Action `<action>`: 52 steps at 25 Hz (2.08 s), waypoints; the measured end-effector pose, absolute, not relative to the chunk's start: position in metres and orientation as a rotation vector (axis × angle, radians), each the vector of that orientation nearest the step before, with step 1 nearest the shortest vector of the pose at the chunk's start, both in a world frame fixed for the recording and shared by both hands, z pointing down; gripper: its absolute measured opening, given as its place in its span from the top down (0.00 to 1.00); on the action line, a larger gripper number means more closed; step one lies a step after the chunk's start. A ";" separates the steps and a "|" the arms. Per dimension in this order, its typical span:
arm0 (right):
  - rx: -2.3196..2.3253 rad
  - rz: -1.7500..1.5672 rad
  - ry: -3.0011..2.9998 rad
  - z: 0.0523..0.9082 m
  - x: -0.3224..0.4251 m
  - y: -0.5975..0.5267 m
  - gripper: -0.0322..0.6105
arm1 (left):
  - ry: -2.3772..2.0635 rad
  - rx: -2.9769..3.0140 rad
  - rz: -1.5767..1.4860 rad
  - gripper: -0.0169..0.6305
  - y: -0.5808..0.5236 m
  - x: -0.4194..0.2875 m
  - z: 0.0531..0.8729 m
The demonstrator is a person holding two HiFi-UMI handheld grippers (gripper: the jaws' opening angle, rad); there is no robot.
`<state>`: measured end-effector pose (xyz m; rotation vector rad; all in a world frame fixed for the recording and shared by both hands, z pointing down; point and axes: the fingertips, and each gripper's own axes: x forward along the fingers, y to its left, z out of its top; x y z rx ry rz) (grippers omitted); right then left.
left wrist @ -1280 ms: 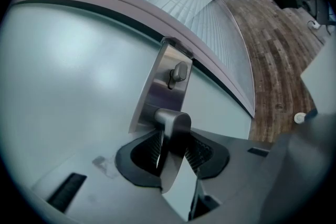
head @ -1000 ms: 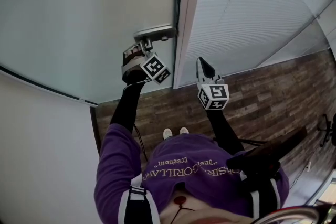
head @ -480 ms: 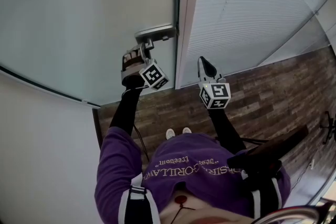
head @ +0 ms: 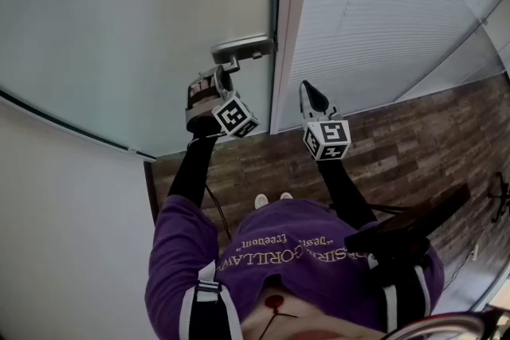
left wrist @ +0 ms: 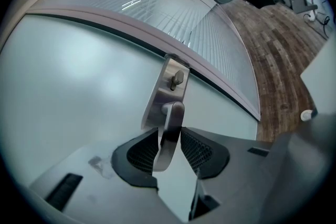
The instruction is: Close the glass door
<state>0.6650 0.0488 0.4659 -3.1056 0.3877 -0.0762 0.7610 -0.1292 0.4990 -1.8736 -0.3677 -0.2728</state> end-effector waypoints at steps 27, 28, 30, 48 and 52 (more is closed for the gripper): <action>-3.086 -0.049 0.655 0.445 0.680 -0.029 0.96 | -0.200 -3.281 -0.157 0.97 -0.204 0.659 0.481; -3.086 -0.048 0.660 0.445 0.679 -0.031 0.96 | -0.203 -3.269 -0.147 0.97 -0.203 0.657 0.481; -3.089 -0.049 0.669 0.445 0.679 -0.035 0.96 | -0.208 -3.251 -0.136 0.97 -0.203 0.655 0.481; -3.108 -0.078 0.644 0.449 0.683 -0.029 0.96 | -0.247 -3.187 -0.101 0.97 -0.193 0.666 0.468; -3.112 -0.078 0.642 0.449 0.684 -0.028 0.96 | -0.246 -3.183 -0.092 0.97 -0.193 0.668 0.465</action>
